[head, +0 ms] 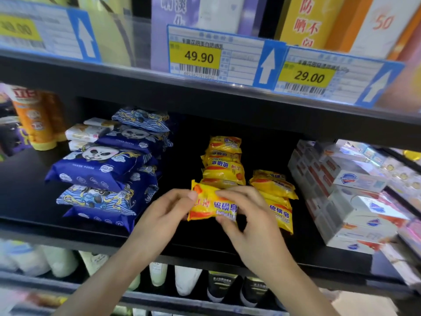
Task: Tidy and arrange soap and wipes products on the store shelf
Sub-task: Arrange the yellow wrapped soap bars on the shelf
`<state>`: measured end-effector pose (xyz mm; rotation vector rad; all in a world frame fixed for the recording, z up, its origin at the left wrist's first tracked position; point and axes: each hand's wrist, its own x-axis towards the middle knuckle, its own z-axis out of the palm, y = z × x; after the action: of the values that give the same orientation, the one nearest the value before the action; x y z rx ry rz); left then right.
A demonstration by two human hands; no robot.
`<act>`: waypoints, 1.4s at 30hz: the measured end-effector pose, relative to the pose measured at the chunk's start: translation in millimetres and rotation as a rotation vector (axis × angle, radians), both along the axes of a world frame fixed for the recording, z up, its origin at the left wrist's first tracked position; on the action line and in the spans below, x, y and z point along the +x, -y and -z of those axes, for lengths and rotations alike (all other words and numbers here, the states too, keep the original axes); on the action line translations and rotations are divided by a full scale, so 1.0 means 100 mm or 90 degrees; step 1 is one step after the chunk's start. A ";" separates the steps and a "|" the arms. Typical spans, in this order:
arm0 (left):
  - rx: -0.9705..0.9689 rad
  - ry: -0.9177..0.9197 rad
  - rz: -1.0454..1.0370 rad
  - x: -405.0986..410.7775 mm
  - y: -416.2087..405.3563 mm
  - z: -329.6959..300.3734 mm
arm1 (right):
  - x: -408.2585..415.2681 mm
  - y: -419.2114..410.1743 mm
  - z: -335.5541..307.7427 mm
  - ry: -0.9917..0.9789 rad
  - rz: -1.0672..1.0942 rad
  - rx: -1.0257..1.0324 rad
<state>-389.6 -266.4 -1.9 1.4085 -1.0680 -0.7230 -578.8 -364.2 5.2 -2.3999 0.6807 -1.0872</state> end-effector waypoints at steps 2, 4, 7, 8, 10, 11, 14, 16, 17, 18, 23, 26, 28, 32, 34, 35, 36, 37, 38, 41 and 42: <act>0.016 -0.010 0.025 -0.01 0.01 0.01 | 0.00 -0.08 0.07 0.008 -0.002 -0.010; 0.020 0.005 0.022 -0.01 0.03 0.04 | 0.01 -0.12 0.11 0.025 -0.006 0.016; 0.014 0.013 0.030 0.03 0.04 0.10 | 0.00 -0.12 0.12 0.052 -0.018 0.103; 0.011 0.014 0.037 0.04 0.04 0.12 | -0.01 -0.11 0.11 0.066 -0.016 0.146; 0.005 0.007 0.048 0.06 0.04 0.15 | 0.00 -0.08 0.08 0.090 0.004 0.243; 0.003 0.000 0.050 0.06 0.04 0.15 | 0.00 -0.06 0.07 0.090 0.015 0.294; -0.008 -0.021 0.050 0.07 0.04 0.16 | 0.02 0.01 0.04 0.060 0.004 0.402; -0.012 -0.025 0.050 0.07 0.04 0.16 | 0.05 0.02 0.02 0.065 -0.031 0.411; -0.013 -0.024 0.051 0.07 0.03 0.16 | 0.06 0.01 0.02 0.080 -0.047 0.418; -0.015 -0.020 0.052 0.08 0.03 0.15 | 0.08 0.00 0.01 0.100 -0.055 0.428; -0.014 0.011 0.061 0.06 0.03 0.14 | 0.06 -0.02 0.06 0.136 -0.065 0.451; -0.002 0.065 0.048 0.05 0.03 0.12 | 0.01 -0.01 0.07 0.145 -0.059 0.453; 0.020 0.076 0.042 0.05 0.03 0.11 | -0.01 -0.01 0.09 0.157 -0.056 0.454; 0.035 0.061 0.000 0.04 0.02 0.09 | -0.03 0.00 0.10 0.212 -0.056 0.469; 0.046 0.077 -0.027 0.03 0.03 0.08 | -0.02 0.00 0.11 0.223 -0.066 0.472; 0.051 0.087 -0.043 0.01 0.03 0.08 | -0.03 0.00 0.11 0.226 -0.071 0.471; 0.056 0.095 -0.060 0.00 0.04 0.07 | -0.03 0.01 0.11 0.229 -0.076 0.470; 0.060 0.099 -0.074 0.00 0.04 0.07 | -0.03 0.00 0.11 0.232 -0.082 0.468; 0.061 0.101 -0.082 -0.01 0.04 0.07 | -0.03 0.00 0.11 0.232 -0.087 0.466; 0.072 0.131 -0.098 0.01 0.05 0.08 | -0.03 0.00 0.12 0.222 -0.096 0.451; 0.080 0.140 -0.109 0.01 0.05 0.08 | -0.03 0.00 0.12 0.218 -0.098 0.442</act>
<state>-388.4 -271.8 -9.9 1.6956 -1.0693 -0.5266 -582.3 -363.9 -6.5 -1.6036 0.6115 -0.9588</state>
